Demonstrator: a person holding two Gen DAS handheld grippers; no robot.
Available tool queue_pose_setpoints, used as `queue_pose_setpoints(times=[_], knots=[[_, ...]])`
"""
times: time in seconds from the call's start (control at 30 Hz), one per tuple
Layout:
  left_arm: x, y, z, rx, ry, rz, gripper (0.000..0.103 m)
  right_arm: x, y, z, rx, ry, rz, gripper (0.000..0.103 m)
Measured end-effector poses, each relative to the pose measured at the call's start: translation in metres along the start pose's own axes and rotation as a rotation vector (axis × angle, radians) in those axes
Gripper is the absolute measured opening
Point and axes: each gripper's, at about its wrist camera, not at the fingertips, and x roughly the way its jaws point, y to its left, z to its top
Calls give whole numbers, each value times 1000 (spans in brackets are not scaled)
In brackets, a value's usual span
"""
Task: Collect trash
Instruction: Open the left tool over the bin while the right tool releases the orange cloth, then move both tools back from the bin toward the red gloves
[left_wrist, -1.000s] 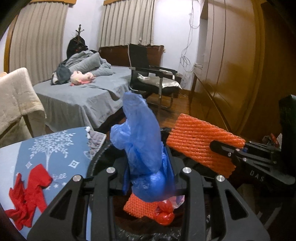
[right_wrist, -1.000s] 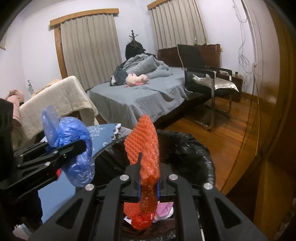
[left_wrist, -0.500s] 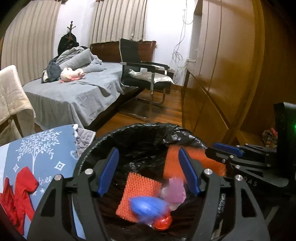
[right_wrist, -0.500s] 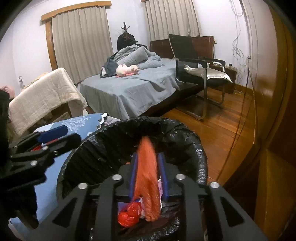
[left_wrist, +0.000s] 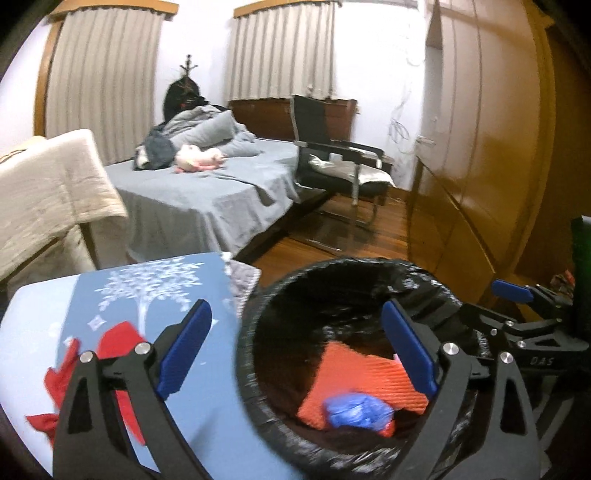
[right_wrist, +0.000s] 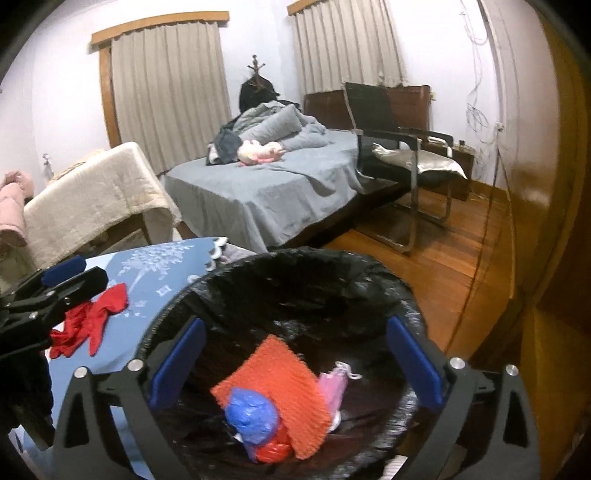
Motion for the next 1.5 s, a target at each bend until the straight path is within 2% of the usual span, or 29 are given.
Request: queue_pose_setpoints(times=[0.47, 0.83, 1.17, 1.5], knots=[[-66, 99, -22, -89, -42, 246, 91, 22, 106, 10, -103, -1, 162, 97], [-97, 177, -47, -147, -22, 421, 91, 57, 197, 13, -166, 21, 288, 97], [-109, 230, -67, -221, 3, 506, 91, 116, 256, -9, -221, 108, 311, 96], [-95, 251, -77, -245, 34, 515, 91, 165, 286, -27, -263, 204, 313, 86]])
